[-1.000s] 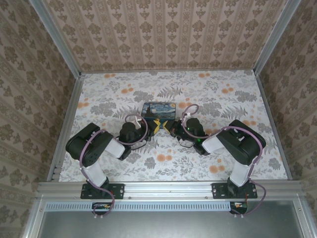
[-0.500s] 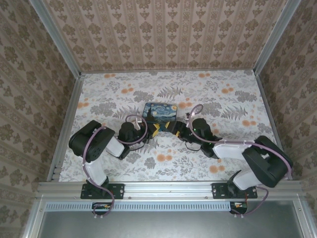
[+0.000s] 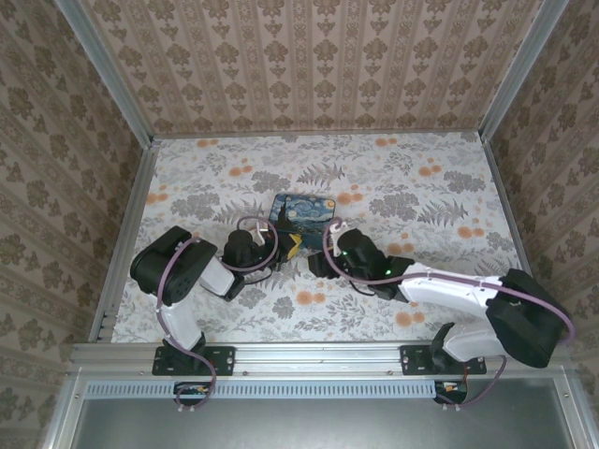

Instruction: Unlock a padlock with a key

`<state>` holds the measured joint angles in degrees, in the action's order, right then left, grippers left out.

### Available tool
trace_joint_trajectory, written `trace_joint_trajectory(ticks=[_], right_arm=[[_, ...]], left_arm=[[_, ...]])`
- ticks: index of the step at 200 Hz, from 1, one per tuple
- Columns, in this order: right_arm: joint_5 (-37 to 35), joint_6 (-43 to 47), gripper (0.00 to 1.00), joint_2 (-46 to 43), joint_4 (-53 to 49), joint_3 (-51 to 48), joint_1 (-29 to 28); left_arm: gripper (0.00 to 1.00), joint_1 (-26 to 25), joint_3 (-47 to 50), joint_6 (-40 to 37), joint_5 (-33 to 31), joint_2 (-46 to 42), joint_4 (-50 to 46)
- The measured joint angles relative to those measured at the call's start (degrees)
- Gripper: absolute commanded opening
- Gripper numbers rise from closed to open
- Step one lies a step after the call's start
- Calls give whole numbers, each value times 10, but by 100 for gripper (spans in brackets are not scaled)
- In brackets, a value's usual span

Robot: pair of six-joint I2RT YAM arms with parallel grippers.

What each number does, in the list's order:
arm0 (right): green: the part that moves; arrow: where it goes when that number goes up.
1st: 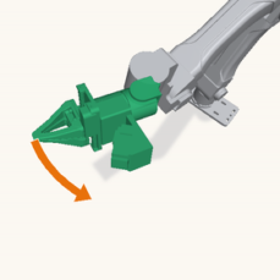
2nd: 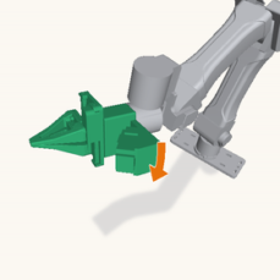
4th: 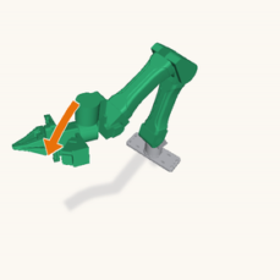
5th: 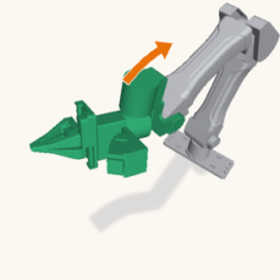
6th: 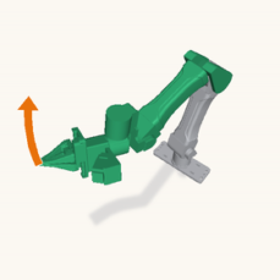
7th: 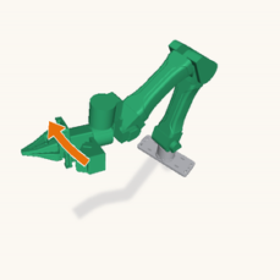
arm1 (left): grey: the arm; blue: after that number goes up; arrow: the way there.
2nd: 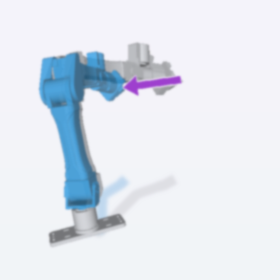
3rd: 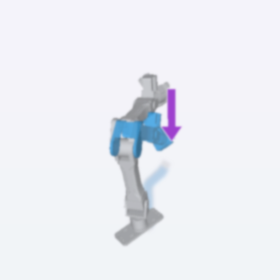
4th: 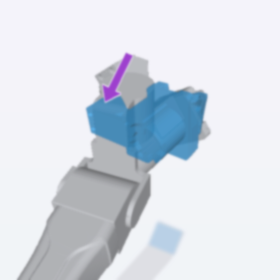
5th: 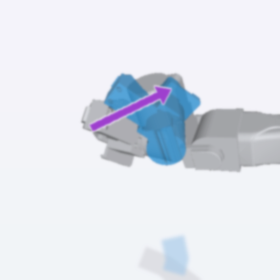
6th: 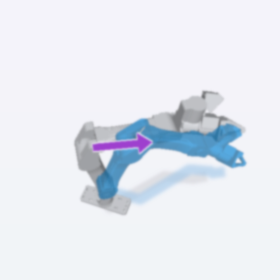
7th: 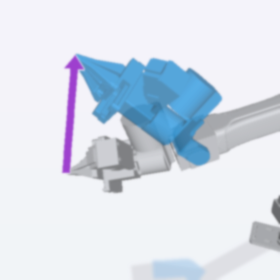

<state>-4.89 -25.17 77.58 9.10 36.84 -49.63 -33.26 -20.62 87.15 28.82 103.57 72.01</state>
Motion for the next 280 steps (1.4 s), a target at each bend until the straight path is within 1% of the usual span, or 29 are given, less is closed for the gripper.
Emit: trace_joint_trajectory(ticks=[17, 43, 64, 89, 106, 152, 259, 280], right_arm=[[-44, 43, 55, 34, -15, 19, -23], [-97, 96, 49, 74, -28, 44, -45], [-127, 130, 44, 99, -35, 63, -54], [-148, 157, 42, 126, -37, 84, -56], [-156, 167, 40, 140, -38, 94, -56], [-169, 182, 39, 177, -42, 117, -56], [-175, 190, 29, 213, -46, 156, -43], [-170, 191, 21, 215, -46, 156, -42]], left_arm=[[0, 0, 0, 0, 1, 0, 0], [0, 0, 0, 0, 3, 0, 0], [0, 0, 0, 0, 5, 0, 0], [0, 0, 0, 0, 6, 0, 0], [0, 0, 0, 0, 8, 0, 0], [0, 0, 0, 0, 10, 0, 0], [0, 0, 2, 0, 7, 0, 0], [0, 0, 4, 0, 4, 0, -1]])
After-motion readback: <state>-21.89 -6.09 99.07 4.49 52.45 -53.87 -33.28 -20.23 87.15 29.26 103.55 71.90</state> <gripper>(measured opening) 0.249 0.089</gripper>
